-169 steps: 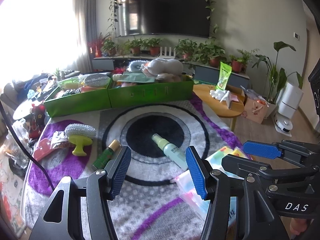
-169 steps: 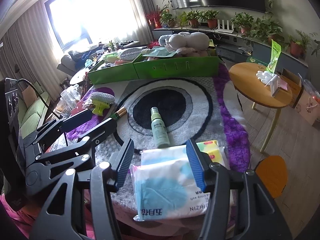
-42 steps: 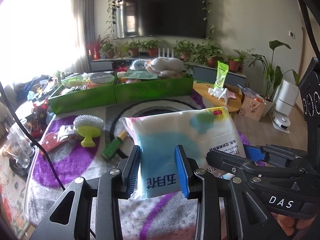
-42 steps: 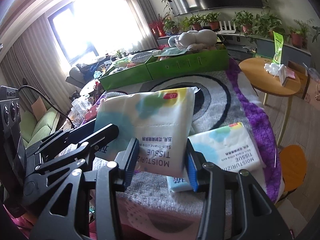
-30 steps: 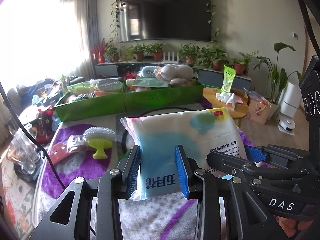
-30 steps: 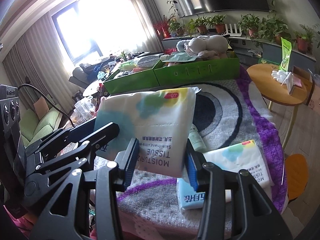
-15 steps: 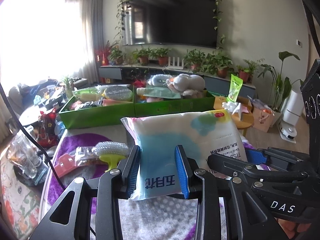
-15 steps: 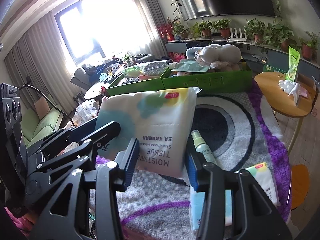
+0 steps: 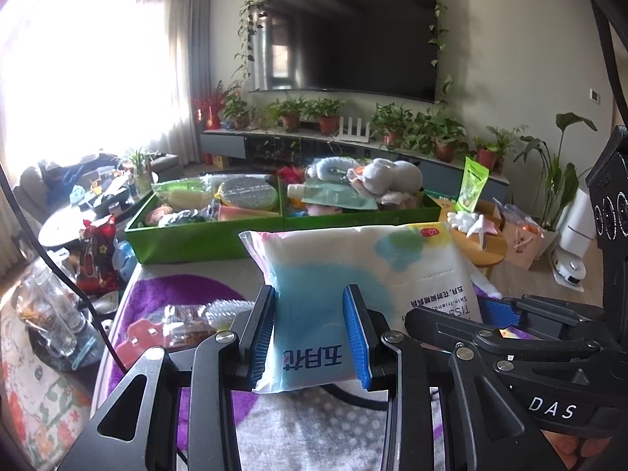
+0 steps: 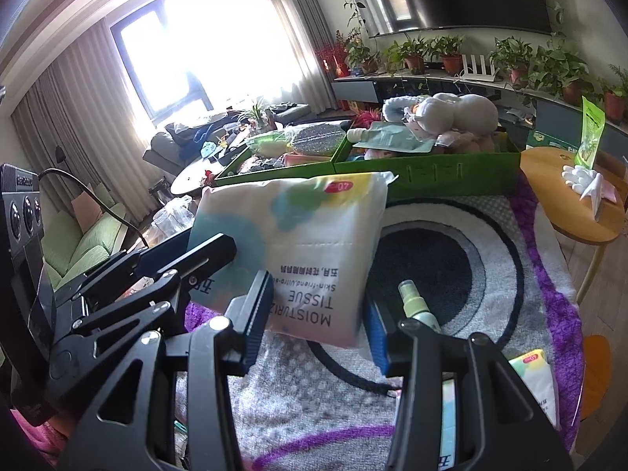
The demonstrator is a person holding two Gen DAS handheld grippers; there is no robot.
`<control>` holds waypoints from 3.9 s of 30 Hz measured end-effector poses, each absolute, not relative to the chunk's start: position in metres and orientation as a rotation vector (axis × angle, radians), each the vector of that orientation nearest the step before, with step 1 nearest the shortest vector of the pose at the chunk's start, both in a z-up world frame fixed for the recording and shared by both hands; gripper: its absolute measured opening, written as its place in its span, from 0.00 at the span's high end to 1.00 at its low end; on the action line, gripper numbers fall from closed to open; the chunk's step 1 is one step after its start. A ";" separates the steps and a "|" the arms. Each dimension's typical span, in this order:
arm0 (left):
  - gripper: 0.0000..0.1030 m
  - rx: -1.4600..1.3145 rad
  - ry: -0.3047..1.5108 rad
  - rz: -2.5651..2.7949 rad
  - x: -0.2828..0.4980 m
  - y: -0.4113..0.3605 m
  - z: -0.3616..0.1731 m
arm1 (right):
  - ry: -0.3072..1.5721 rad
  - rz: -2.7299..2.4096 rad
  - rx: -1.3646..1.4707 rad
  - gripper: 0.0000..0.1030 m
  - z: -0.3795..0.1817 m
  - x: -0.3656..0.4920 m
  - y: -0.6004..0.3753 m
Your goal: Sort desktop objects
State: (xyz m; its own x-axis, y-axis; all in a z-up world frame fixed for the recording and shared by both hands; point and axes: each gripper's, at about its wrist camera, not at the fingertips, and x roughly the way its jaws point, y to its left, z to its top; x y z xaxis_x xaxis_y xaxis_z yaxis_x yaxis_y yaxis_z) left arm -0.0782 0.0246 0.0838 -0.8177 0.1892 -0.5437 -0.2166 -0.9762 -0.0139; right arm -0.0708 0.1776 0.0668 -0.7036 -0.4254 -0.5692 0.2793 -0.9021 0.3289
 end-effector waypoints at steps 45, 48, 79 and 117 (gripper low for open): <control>0.67 -0.789 -0.023 2.907 -0.163 -0.035 0.100 | -0.231 -2.513 0.917 0.55 0.095 -0.168 0.120; 0.67 -0.777 -0.026 2.914 -0.170 -0.038 0.103 | -0.217 -2.519 0.898 0.55 0.099 -0.175 0.116; 0.67 -0.670 -0.010 2.999 -0.243 -0.057 0.129 | -0.254 -2.489 0.804 0.55 0.124 -0.259 0.101; 0.67 -0.856 -0.002 2.955 -0.361 -0.064 0.087 | -0.327 -2.458 0.971 0.56 0.081 -0.374 0.096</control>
